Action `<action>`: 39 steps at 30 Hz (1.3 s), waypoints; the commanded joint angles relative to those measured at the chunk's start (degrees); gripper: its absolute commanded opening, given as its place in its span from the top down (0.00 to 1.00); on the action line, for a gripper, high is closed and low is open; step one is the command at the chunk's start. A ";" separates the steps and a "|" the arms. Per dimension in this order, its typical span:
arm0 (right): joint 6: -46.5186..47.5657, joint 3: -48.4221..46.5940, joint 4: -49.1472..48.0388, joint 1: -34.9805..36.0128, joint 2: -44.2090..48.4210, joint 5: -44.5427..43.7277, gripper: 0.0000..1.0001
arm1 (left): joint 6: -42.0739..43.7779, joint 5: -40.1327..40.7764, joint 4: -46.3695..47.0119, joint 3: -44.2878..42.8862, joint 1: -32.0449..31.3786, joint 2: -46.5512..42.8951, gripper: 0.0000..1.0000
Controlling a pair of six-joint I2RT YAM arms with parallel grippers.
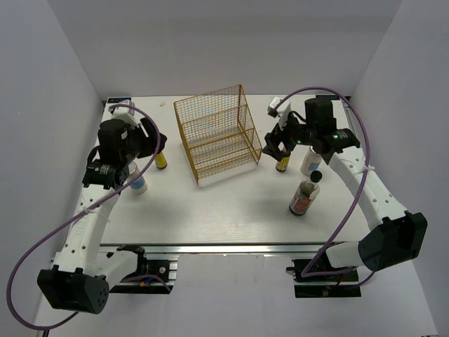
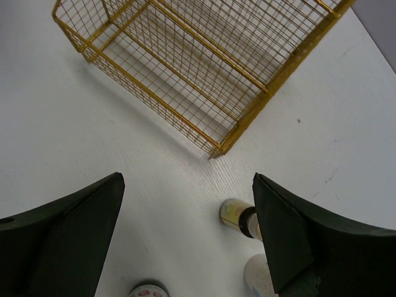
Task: Organize the condiment bottles
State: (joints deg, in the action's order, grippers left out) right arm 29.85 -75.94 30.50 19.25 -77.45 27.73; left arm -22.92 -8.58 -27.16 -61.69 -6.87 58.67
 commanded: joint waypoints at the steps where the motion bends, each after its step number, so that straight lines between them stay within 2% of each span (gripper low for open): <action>1: -4.34 0.53 -5.44 2.37 -0.51 0.76 0.11 | 0.15 10.40 -6.58 -3.69 0.11 1.70 0.28; 2: -5.66 0.53 -6.32 2.64 -1.12 -0.12 0.11 | 0.15 12.95 -7.03 -4.57 0.11 3.71 0.27; 4: -10.58 0.09 -8.78 2.82 -2.00 -3.28 0.24 | 0.59 15.16 -8.17 -5.72 0.11 6.35 0.27; 6: -13.83 -0.26 -10.02 2.90 -3.06 -5.39 0.41 | 1.29 16.66 -8.18 -7.21 0.11 10.04 0.28; 7: -14.28 -0.87 -10.46 2.82 -3.32 -5.92 0.57 | 1.56 16.75 -7.83 -7.48 0.11 11.01 0.30; 8: -14.81 -1.22 -10.81 2.82 -3.93 -6.28 0.64 | 1.99 16.67 -7.30 -7.65 0.11 12.68 0.34; 9: -15.08 -1.57 -10.90 2.82 -4.20 -6.80 0.67 | 2.43 17.19 -6.60 -8.09 0.11 13.30 0.35; 11: -15.26 -2.45 -10.81 2.82 -5.07 -7.16 0.62 | 3.14 17.28 -5.98 -8.70 0.11 14.88 0.35; 12: -15.26 -2.46 -10.99 2.90 -5.34 -7.68 0.49 | 3.66 17.37 -6.06 -9.14 0.11 16.80 0.33; 16: -15.61 -2.28 -11.95 2.82 -6.13 -7.60 0.41 | 5.07 16.75 -6.68 -12.21 0.11 22.25 0.30; 25: -15.61 -2.45 -12.75 2.82 -7.27 -7.77 0.37 | 7.18 19.39 -8.35 -17.23 0.11 31.75 0.32; 39: -15.43 -3.60 -12.83 1.76 -8.86 -8.13 0.37 | 6.92 20.18 -9.05 -17.06 -0.51 33.96 0.44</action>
State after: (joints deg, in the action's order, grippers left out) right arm 14.74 -76.71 19.59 21.37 -85.93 19.94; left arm -16.34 10.20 -36.01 -77.43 -6.94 93.30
